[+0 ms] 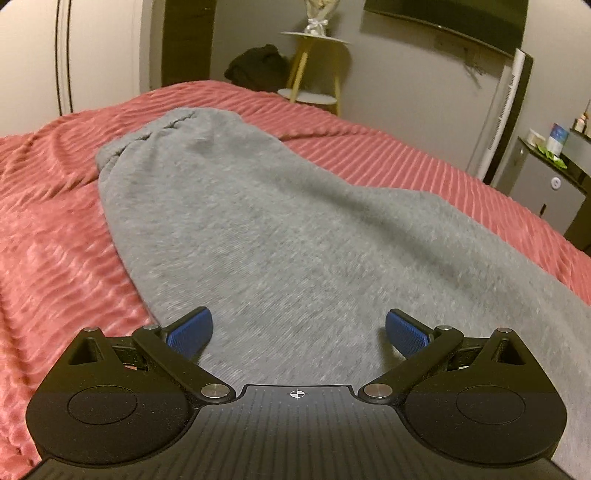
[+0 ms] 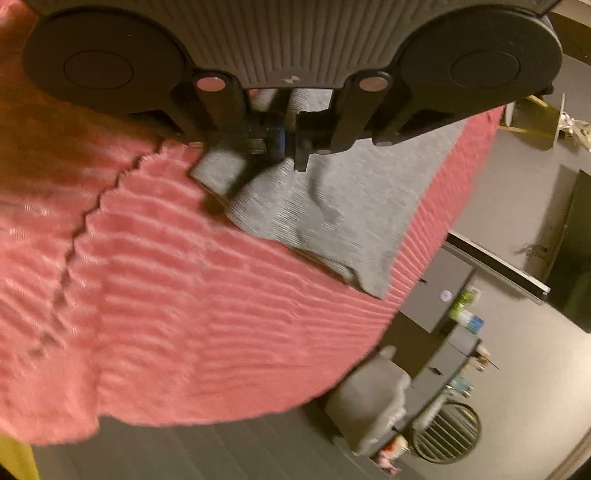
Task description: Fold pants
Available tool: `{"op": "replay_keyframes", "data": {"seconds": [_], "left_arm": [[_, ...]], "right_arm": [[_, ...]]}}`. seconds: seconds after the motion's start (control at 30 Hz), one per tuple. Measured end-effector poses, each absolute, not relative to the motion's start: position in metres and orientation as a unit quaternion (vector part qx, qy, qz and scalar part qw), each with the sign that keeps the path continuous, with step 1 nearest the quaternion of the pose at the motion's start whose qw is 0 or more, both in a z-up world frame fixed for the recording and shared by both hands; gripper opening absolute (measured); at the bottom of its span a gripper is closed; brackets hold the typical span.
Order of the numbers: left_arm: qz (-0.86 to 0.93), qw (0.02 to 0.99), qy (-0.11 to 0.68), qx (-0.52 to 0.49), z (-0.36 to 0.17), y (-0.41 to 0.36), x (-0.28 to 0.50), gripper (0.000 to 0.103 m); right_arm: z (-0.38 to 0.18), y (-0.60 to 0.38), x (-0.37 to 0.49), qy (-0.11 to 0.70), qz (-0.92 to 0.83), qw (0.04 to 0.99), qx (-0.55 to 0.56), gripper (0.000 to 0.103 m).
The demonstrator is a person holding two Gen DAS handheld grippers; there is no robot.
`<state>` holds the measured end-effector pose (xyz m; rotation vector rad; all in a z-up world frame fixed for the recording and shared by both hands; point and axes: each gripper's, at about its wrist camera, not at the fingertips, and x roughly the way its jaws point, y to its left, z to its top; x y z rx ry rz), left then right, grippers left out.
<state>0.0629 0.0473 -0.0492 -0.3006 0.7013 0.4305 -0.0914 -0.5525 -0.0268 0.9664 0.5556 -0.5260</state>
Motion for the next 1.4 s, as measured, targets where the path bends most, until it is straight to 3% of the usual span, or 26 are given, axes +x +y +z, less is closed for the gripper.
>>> {"op": "replay_keyframes", "data": {"seconds": [0.13,0.3,0.4,0.47,0.53,0.67,0.87,0.9,0.97,1.27,1.3,1.33,1.4], "left_arm": [[0.209,0.904,0.344,-0.147,-0.048,0.048,0.061,0.103],[0.208,0.903,0.350,-0.135,-0.051,0.045,0.062,0.103],[0.209,0.903,0.351,-0.131,-0.051,0.043,0.061,0.103],[0.208,0.903,0.352,-0.131,-0.052,0.042,0.062,0.103],[0.203,0.904,0.353,-0.128,-0.052,0.041,0.062,0.103],[0.197,0.906,0.357,-0.114,-0.053,0.036,0.063,0.103],[0.198,0.905,0.358,-0.116,-0.054,0.035,0.065,0.103],[0.198,0.905,0.358,-0.115,-0.054,0.035,0.065,0.103],[0.196,0.905,0.359,-0.115,-0.054,0.036,0.065,0.103],[0.138,0.917,0.350,-0.130,-0.048,0.026,0.063,0.103],[0.130,0.919,0.349,-0.131,-0.047,0.024,0.062,0.103],[0.121,0.921,0.348,-0.130,-0.046,0.021,0.062,0.103],[0.111,0.922,0.347,-0.126,-0.044,0.018,0.061,0.103]], "right_arm": [[-0.015,-0.546,-0.104,0.237,-0.250,0.833,0.432,0.004],[-0.041,-0.557,-0.113,0.263,-0.269,0.808,0.453,0.007],[-0.050,-0.567,-0.128,0.242,-0.243,0.789,0.510,0.016],[-0.051,-0.570,-0.132,0.241,-0.245,0.782,0.520,0.030],[-0.054,-0.572,-0.134,0.238,-0.240,0.778,0.529,0.031],[-0.061,-0.576,-0.135,0.214,-0.218,0.774,0.554,0.051],[-0.060,-0.577,-0.124,0.216,-0.201,0.784,0.546,0.049],[-0.059,-0.577,-0.123,0.217,-0.199,0.787,0.543,0.046],[-0.057,-0.578,-0.121,0.218,-0.198,0.795,0.530,0.028],[-0.067,-0.582,-0.125,0.209,-0.227,0.783,0.540,0.029],[-0.064,-0.581,-0.123,0.211,-0.229,0.787,0.533,0.027],[-0.059,-0.578,-0.119,0.216,-0.234,0.797,0.513,0.016],[-0.040,-0.566,-0.115,0.220,-0.240,0.829,0.455,0.014]]}}
